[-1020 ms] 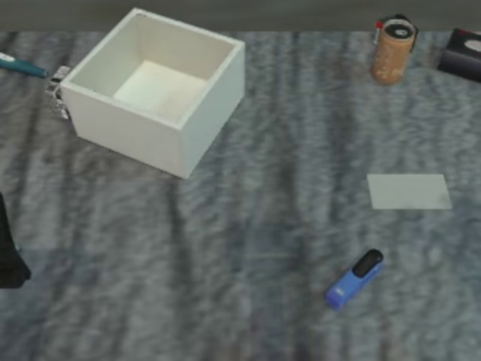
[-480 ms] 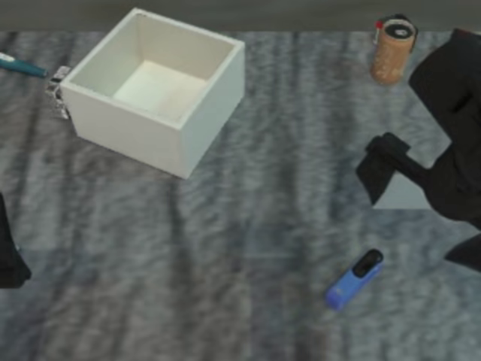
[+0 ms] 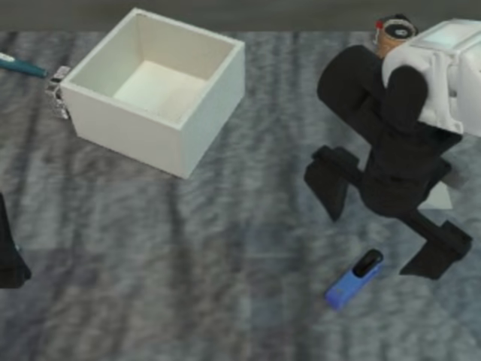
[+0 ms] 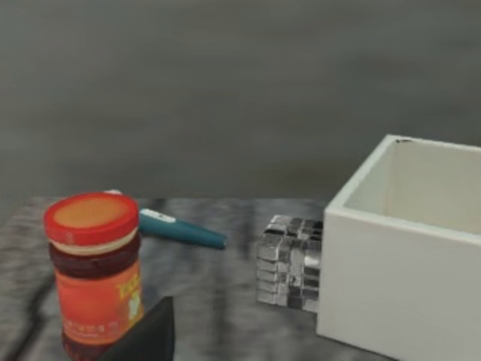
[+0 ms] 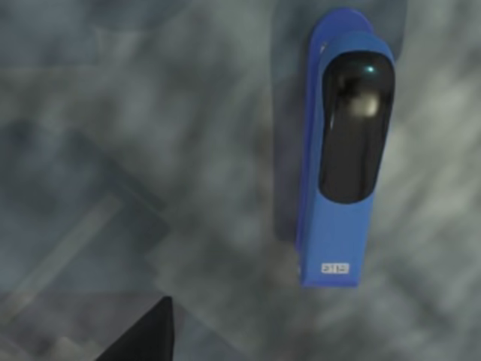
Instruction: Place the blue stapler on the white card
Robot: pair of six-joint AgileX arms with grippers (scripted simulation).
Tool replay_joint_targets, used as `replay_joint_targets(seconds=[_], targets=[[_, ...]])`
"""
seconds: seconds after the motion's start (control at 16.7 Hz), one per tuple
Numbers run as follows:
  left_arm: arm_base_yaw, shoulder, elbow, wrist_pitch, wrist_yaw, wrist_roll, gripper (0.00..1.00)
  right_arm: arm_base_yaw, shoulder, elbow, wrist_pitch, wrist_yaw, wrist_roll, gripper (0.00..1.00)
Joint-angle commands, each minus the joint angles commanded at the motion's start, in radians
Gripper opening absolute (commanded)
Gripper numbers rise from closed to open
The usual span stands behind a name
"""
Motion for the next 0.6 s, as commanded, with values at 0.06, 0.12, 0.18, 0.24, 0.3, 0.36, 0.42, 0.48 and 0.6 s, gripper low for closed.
replay_joint_targets(seconds=[0.06,0.12,0.18,0.24,0.3,0.36,0.42,0.48,0.6], targets=[[0.000,0.000,0.000,0.000,0.000,0.000,1.00,0.000,0.000,0.000,0.000,0.000,0.000,1.00],[0.000,0.000,0.000,0.000,0.000,0.000,1.00,0.000,0.000,0.000,0.000,0.000,0.000,1.00],[0.000,0.000,0.000,0.000,0.000,0.000,1.00,0.000,0.000,0.000,0.000,0.000,0.000,1.00],[0.000,0.000,0.000,0.000,0.000,0.000,1.00,-0.005,-0.003,-0.003,0.003,0.000,-0.001,1.00],[0.000,0.000,0.000,0.000,0.000,0.000,1.00,-0.005,-0.002,-0.005,0.006,0.000,-0.001,1.00],[0.000,0.000,0.000,0.000,0.000,0.000,1.00,-0.004,0.004,-0.015,0.019,0.000,-0.002,1.00],[0.000,0.000,0.000,0.000,0.000,0.000,1.00,-0.003,0.014,-0.030,0.041,0.000,-0.003,1.00],[0.000,0.000,0.000,0.000,0.000,0.000,1.00,-0.002,0.027,-0.051,0.075,0.000,-0.003,1.00],[0.000,0.000,0.000,0.000,0.000,0.000,1.00,-0.001,0.061,-0.102,0.165,0.000,-0.001,1.00]])
